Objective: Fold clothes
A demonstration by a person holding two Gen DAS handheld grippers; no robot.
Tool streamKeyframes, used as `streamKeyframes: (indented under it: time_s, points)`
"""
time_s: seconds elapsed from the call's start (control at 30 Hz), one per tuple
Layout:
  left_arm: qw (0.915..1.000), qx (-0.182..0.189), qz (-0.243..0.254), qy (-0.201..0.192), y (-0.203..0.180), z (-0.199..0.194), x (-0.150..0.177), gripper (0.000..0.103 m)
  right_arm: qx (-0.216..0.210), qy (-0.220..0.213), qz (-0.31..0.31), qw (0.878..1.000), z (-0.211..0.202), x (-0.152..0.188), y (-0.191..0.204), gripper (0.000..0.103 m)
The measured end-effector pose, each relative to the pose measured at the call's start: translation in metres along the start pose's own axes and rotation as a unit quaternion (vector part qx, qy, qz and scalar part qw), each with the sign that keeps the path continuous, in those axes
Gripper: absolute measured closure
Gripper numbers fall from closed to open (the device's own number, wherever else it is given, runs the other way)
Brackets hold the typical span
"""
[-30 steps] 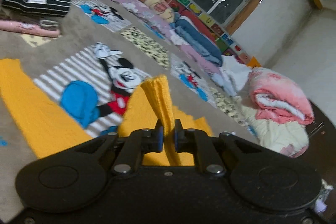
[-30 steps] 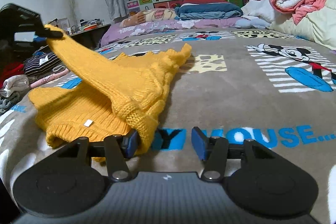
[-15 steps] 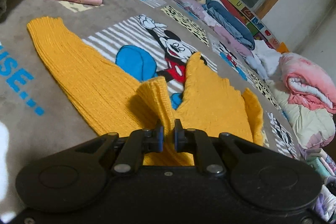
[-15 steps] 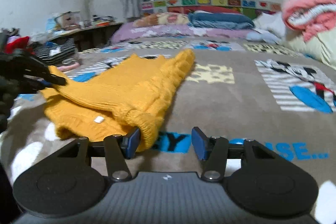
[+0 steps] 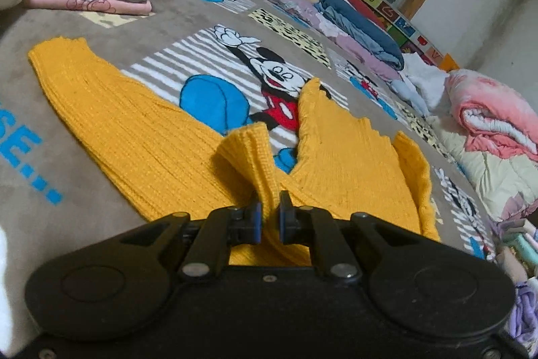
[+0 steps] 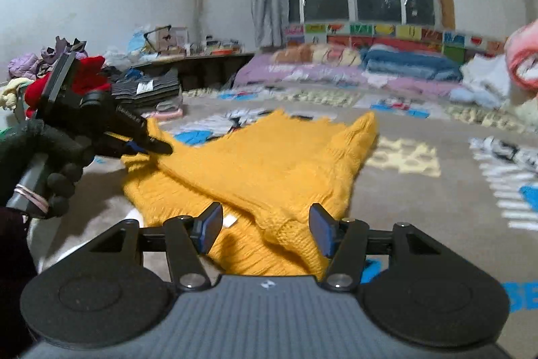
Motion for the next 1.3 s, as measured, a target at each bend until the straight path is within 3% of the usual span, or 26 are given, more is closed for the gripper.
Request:
streamKeyframes:
  time_s: [0.1, 0.13, 0.2, 0.23, 0.33, 0.53, 0.7, 0.87, 1.03, 1.17, 1.2, 1.27, 1.3]
  points:
    - [0.9997, -0.011, 0.018, 0.006, -0.001, 0.001, -0.002, 0.087, -0.017, 0.029, -0.015, 0.999, 0.01, 0.009, 0.009, 0.03]
    - [0.9989, -0.025, 0.04, 0.003, -0.004, -0.003, -0.004, 0.081, -0.016, 0.031, -0.024, 0.999, 0.01, 0.01, 0.013, 0.027]
    - [0.9952, -0.051, 0.084, -0.003, -0.011, -0.011, -0.007, 0.059, -0.015, 0.033, -0.031, 0.999, 0.011, 0.011, 0.015, 0.026]
    - [0.9923, -0.065, 0.105, -0.006, -0.014, -0.015, -0.009, 0.054, -0.014, 0.034, -0.034, 0.999, 0.011, 0.011, 0.016, 0.026]
    - [0.9846, -0.079, 0.155, -0.016, -0.03, -0.033, -0.015, 0.054, -0.015, 0.033, -0.036, 0.999, 0.01, 0.012, 0.018, 0.026]
    - [0.9807, 0.0, 0.196, 0.005, -0.095, -0.02, -0.023, 0.054, -0.019, 0.032, -0.038, 0.999, 0.008, 0.014, 0.02, 0.026]
    - [0.978, 0.068, 0.191, 0.046, -0.162, 0.032, -0.03, 0.054, -0.023, 0.033, -0.036, 0.999, 0.009, 0.013, 0.019, 0.025]
    - [0.9714, 0.086, 0.201, 0.093, -0.216, 0.098, -0.038, 0.054, -0.026, 0.033, -0.033, 0.999, 0.01, 0.013, 0.018, 0.025]
    - [0.9683, 0.086, 0.2, 0.122, -0.245, 0.155, -0.045, 0.054, -0.031, 0.035, -0.031, 0.998, 0.011, 0.013, 0.018, 0.023]
    - [0.9702, 0.079, 0.176, 0.147, -0.248, 0.194, -0.048, 0.057, -0.036, 0.036, -0.028, 0.998, 0.009, 0.014, 0.018, 0.022]
    - [0.9706, 0.078, 0.173, 0.148, -0.247, 0.2, -0.049, 0.063, -0.038, 0.036, -0.026, 0.998, 0.009, 0.014, 0.018, 0.022]
    - [0.9711, 0.083, 0.165, 0.151, -0.243, 0.207, -0.052, 0.095, -0.041, 0.036, -0.022, 0.998, 0.009, 0.014, 0.017, 0.022]
    - [0.973, 0.089, 0.151, 0.15, -0.238, 0.208, -0.054, 0.096, -0.043, 0.036, -0.02, 0.998, 0.009, 0.014, 0.016, 0.022]
Point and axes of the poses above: each gripper's, at about its wrist camera, not at the fingertips, and z roughly the way its jaws point, y to its left, x to its underside, the point moved 6 cm from there along z, roughly the way its jaws point, and after that the axes turned 2 degrees about y, right-handed, at the moved point
